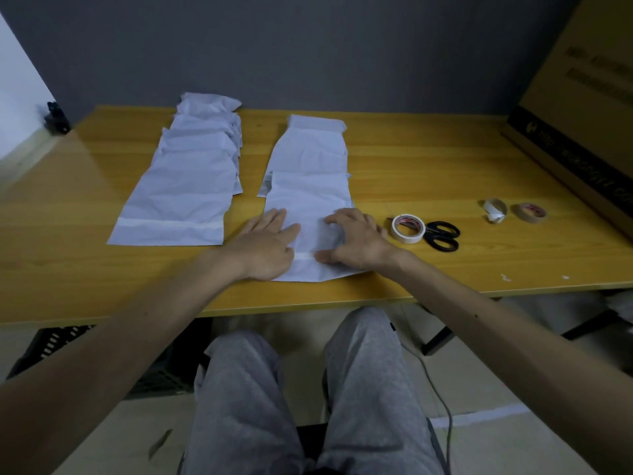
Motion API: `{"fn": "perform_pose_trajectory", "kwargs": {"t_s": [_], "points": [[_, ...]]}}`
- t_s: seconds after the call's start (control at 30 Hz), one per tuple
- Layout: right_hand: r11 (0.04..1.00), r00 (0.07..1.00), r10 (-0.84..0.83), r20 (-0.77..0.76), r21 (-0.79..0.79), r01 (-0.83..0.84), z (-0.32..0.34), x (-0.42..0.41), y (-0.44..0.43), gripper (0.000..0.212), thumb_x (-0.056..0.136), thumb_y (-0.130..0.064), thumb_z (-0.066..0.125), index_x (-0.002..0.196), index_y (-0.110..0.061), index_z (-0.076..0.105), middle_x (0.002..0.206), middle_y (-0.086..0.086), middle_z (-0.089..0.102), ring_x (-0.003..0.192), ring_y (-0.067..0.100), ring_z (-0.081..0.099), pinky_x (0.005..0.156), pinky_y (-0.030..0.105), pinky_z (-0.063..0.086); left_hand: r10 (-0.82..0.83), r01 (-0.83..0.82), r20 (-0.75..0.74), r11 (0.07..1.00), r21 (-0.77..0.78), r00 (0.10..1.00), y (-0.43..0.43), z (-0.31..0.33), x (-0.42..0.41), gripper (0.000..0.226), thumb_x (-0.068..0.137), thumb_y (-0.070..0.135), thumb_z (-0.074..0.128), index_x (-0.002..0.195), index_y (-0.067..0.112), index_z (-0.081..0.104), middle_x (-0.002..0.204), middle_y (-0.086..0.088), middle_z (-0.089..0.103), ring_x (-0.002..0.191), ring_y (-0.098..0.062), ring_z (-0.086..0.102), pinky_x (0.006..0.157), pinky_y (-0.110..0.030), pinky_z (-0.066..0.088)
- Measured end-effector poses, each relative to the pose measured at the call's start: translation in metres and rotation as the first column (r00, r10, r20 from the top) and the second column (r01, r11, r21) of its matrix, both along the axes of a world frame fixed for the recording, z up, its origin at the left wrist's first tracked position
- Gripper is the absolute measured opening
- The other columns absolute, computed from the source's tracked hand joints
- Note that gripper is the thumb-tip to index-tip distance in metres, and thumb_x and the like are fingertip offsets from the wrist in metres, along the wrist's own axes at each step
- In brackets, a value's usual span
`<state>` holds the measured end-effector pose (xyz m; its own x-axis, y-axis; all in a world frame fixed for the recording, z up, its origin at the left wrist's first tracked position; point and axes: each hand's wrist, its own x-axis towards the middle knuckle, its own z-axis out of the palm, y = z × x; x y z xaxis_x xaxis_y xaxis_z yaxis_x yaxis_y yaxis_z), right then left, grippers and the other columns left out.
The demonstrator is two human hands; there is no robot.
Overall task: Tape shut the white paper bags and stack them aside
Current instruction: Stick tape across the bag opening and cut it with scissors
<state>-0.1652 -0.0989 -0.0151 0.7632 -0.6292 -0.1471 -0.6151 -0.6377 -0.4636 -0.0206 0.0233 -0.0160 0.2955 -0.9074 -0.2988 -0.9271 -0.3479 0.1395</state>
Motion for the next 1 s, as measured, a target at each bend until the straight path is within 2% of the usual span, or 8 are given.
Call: {"fn": "perform_pose_trajectory", "kwargs": {"t_s": [0.1,0.2,0.43,0.5,0.73,1.0], "points": [[0.999,1.0,0.003,-0.008,-0.036,-0.003,-0.002,0.001,0.002,0.073,0.08,-0.052,0.067,0.142,-0.033,0.035,0.152,-0.009,0.021,0.139,0.02,0.016,0.108,0.038,0.015,-0.061,0.046,-0.087,0.984,-0.171,0.994,-0.003,-0.005,-0.012,0.055,0.104,0.026,0.028,0.154,0.013,0.008,0.162,0.0,-0.009,0.147,-0.01,-0.012,0.116,-0.023,-0.004],[0.999,1.0,0.005,-0.013,-0.036,-0.006,-0.001,0.0,0.001,0.073,0.081,-0.052,0.066,0.143,-0.033,0.033,0.153,-0.009,0.02,0.14,0.02,0.015,0.109,0.038,0.015,-0.119,0.088,-0.145,0.975,-0.204,0.982,-0.004,-0.015,-0.021,0.053,0.106,0.027,0.023,0.154,0.016,0.005,0.161,0.004,-0.009,0.146,-0.007,-0.011,0.114,-0.02,-0.007],[0.999,1.0,0.024,-0.016,-0.031,-0.024,0.0,0.0,0.0,0.073,0.08,-0.052,0.065,0.143,-0.032,0.034,0.153,-0.009,0.02,0.139,0.021,0.016,0.108,0.041,0.016,-0.095,0.079,-0.076,0.978,-0.19,0.993,-0.002,-0.025,-0.016,0.052,0.105,0.034,0.013,0.153,0.024,-0.003,0.159,0.009,-0.016,0.145,-0.003,-0.016,0.117,-0.025,-0.009],[0.999,1.0,0.026,-0.015,-0.036,-0.027,0.0,-0.001,0.0,0.072,0.081,-0.052,0.065,0.143,-0.033,0.033,0.153,-0.009,0.019,0.14,0.02,0.015,0.108,0.041,0.016,-0.09,0.083,-0.025,0.976,-0.203,0.996,-0.001,-0.028,-0.017,0.052,0.105,0.036,0.01,0.153,0.024,-0.005,0.159,0.008,-0.018,0.145,-0.004,-0.017,0.119,-0.027,-0.008],[0.999,0.999,0.038,-0.028,-0.014,-0.039,0.002,-0.003,-0.007,0.08,0.08,-0.055,0.067,0.146,-0.032,0.029,0.153,-0.009,0.019,0.139,0.021,0.015,0.105,0.039,0.016,-0.105,0.106,0.019,0.978,-0.178,0.994,-0.001,-0.028,-0.017,0.053,0.104,0.038,0.008,0.153,0.023,-0.007,0.16,0.007,-0.017,0.145,-0.006,-0.017,0.119,-0.029,-0.008],[0.999,0.999,0.02,-0.033,0.038,-0.018,0.001,-0.011,-0.018,0.093,0.076,-0.051,0.073,0.15,-0.034,0.019,0.157,-0.004,0.006,0.144,0.021,0.002,0.116,0.042,0.01,-0.111,0.114,0.029,0.98,-0.166,0.993,-0.002,-0.027,-0.019,0.054,0.104,0.038,0.008,0.153,0.023,-0.009,0.159,0.008,-0.019,0.145,-0.006,-0.018,0.118,-0.028,-0.01]]}}
